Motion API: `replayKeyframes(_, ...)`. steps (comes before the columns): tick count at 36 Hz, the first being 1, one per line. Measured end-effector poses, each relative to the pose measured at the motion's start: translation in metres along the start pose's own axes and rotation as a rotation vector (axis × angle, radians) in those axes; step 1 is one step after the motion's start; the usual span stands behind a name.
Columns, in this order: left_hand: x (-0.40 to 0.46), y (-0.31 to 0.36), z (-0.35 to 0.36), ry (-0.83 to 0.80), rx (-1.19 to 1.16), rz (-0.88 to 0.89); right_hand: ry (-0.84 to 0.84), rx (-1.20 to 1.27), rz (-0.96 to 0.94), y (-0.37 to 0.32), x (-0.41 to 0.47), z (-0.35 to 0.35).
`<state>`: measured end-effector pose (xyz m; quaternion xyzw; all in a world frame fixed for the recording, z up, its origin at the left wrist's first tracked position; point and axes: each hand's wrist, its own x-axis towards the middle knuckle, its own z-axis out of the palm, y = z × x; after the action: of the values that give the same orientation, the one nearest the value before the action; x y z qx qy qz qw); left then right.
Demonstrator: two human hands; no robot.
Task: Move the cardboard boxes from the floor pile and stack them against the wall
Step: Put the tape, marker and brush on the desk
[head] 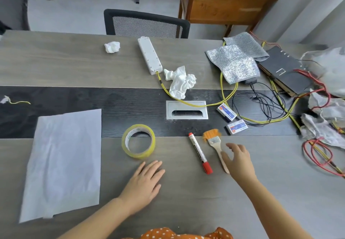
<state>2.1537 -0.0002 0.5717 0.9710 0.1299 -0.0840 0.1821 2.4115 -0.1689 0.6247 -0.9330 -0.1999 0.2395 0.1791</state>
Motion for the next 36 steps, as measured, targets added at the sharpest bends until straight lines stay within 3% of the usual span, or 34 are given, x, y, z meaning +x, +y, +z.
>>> replayKeyframes(6, -0.016, 0.007, -0.060, 0.133, -0.376, -0.198, -0.045, 0.160, -0.187, 0.006, -0.033, -0.034)
replayKeyframes(10, -0.038, 0.018, -0.092, 0.311, -0.525, -0.271, -0.040, 0.256, -0.280, 0.011, -0.065, -0.049)
replayKeyframes(19, -0.087, 0.039, -0.090, 0.551, -0.763, -0.334, 0.020, 0.557, -0.198, 0.023, -0.148, -0.031)
replayKeyframes(23, -0.096, 0.044, -0.087, 0.628, -0.843, -0.306, 0.152, 0.716, -0.084, 0.017, -0.188, -0.006)
replayKeyframes(30, -0.107, 0.036, -0.088, 0.565, -0.953, -0.139, 0.438, 0.858, 0.138, -0.009, -0.246, 0.035)
replayKeyframes(36, -0.133, 0.026, -0.088, 0.449, -0.964, 0.034, 0.644, 0.912, 0.213, -0.031, -0.317, 0.066)
